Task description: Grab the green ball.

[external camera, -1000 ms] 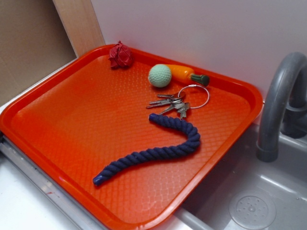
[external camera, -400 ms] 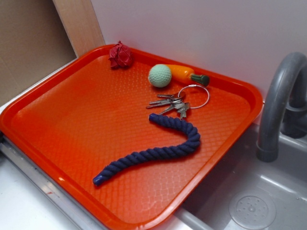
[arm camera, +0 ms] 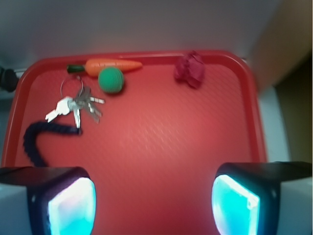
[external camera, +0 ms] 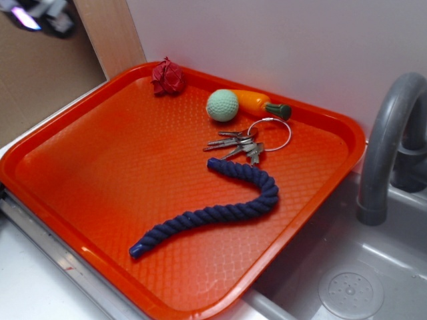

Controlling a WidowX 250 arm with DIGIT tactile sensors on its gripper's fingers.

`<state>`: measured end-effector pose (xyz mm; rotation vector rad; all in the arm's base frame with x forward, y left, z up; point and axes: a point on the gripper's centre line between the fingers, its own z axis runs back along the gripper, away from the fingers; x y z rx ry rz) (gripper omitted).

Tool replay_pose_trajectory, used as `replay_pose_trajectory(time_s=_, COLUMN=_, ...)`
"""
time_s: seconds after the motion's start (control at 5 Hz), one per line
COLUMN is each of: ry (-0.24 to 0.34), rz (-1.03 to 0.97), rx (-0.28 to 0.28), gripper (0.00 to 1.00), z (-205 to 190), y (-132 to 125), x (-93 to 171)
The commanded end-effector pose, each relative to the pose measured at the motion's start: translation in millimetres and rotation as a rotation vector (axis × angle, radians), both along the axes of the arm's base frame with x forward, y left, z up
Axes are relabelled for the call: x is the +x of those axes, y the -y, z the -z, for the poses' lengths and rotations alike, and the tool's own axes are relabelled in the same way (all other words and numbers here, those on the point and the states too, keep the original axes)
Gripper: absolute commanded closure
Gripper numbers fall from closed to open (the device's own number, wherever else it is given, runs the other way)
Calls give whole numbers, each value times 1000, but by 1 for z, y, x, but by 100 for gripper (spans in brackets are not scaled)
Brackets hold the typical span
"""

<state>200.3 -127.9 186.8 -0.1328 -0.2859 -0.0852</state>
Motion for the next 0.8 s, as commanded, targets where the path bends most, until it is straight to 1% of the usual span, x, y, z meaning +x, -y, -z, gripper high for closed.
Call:
replay_pose_trajectory(time_s=0.0, ry=81, rz=12, rx=-89, gripper=0, z=23, y=30, x=68)
replay_pose_trajectory(time_s=0.2, ry=69, rz=48, rx=-130, gripper=0, z=47, y=58, x=88)
replay_pose_trajectory(time_s=0.4, ry=25, rz=93, rx=-135, gripper=0, z=80, y=82, x=103)
replay_pose_trajectory(time_s=0.6, ry=-16, rz=112, rx=-125, gripper=0, z=100, y=90, x=109)
